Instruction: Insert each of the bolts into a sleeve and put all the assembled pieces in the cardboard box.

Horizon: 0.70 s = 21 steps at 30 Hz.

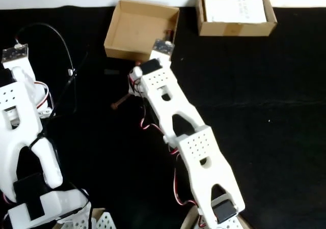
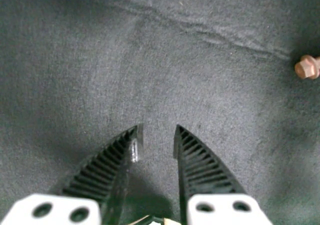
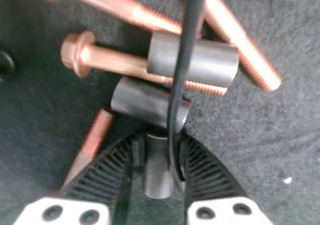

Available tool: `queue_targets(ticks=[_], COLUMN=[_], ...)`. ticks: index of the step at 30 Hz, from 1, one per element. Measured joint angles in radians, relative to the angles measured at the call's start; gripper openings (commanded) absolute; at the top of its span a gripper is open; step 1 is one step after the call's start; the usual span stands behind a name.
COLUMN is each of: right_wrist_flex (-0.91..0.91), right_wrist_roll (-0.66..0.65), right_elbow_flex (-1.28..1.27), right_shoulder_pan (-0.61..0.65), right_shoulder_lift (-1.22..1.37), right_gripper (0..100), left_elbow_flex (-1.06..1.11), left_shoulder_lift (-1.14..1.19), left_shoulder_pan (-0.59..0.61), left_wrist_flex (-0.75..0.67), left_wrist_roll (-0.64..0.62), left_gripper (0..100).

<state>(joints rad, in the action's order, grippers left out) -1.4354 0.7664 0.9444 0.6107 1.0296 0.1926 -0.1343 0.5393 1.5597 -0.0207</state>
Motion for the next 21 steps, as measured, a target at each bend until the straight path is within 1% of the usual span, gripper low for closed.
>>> queue_targets(ticks=[3,5,8,13,15,16,19,21], right_wrist_flex=[-0.087,-0.175,-0.287,-0.311,-0.311,-0.311,-0.311,-0.31], right_wrist_roll=[-0.041,-0.095,-0.213,-0.367,-0.4,-0.41,-0.42,-0.42], right_elbow_flex=[0.04,0.074,0.101,0.089,0.071,0.063,0.054,0.054], right_shoulder_pan=[0.0,0.003,0.002,-0.014,-0.017,-0.017,-0.017,-0.015], right_shoulder_lift=[0.002,0.005,0.008,0.02,0.032,0.035,0.052,0.066], right_gripper=[3.8,3.8,4.0,4.2,6.0,8.7,17.3,18.1], left_elbow_flex=[-0.002,-0.002,-0.002,-0.002,-0.002,-0.002,-0.011,-0.017], left_shoulder_lift=[0.0,0.0,0.0,0.003,0.003,0.003,0.003,0.003], left_shoulder_pan=[-0.003,-0.034,-0.124,-0.262,-0.302,-0.316,-0.361,-0.391], left_wrist_flex=[0.018,0.058,0.098,0.098,0.098,0.098,0.098,0.098], left_wrist_roll=[0.0,0.0,0.0,-0.002,-0.035,-0.061,-0.147,-0.221], left_gripper=[12,12,12,12,12,14,22,25])
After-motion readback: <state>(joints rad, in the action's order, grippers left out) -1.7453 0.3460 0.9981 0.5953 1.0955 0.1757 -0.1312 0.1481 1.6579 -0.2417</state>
